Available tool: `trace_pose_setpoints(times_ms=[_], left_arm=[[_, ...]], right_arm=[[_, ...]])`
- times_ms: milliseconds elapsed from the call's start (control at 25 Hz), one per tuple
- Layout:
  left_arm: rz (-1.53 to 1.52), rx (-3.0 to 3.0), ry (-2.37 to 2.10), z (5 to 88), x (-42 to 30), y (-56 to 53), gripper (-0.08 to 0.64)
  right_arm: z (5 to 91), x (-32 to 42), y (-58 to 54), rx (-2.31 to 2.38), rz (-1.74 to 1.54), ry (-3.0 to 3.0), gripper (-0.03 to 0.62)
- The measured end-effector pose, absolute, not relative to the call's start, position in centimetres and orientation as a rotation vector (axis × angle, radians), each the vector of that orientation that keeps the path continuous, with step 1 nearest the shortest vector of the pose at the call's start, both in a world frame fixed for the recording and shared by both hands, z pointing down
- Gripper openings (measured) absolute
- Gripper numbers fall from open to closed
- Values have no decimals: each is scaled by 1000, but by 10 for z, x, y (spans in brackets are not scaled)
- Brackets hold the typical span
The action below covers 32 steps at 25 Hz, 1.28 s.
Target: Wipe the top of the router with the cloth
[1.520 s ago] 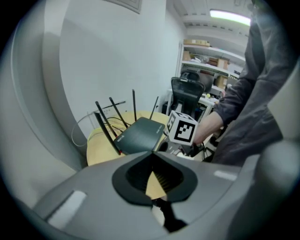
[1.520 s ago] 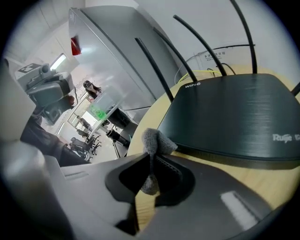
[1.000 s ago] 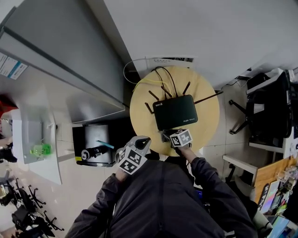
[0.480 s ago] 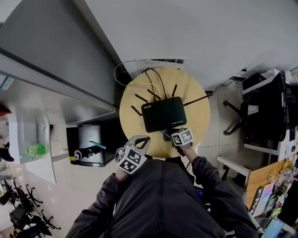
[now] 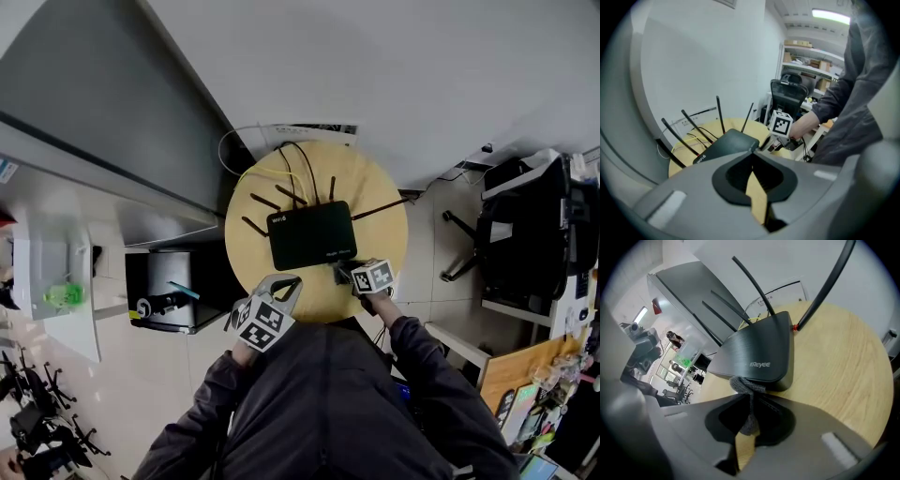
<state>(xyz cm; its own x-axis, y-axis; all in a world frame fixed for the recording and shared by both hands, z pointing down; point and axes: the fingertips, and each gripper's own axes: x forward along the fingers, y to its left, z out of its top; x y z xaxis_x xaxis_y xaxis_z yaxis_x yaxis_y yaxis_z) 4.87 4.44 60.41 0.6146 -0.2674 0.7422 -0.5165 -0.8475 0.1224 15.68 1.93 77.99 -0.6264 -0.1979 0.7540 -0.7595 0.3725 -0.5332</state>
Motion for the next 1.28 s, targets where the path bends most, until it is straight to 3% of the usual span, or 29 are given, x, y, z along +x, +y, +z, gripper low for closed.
trace_pose_setpoints(times_ms=[440,920,1280], left_arm=[[1057,2477,-704,608,72,46,2],[1022,2480,-762,604,87,43,2],[1006,2477,-767,608,106,48,2]], right_arm=[[779,173,20,746,1223,-2073,28],[619,173,44,596,756,-2463,28],[591,191,50,595,655,-2491,26]])
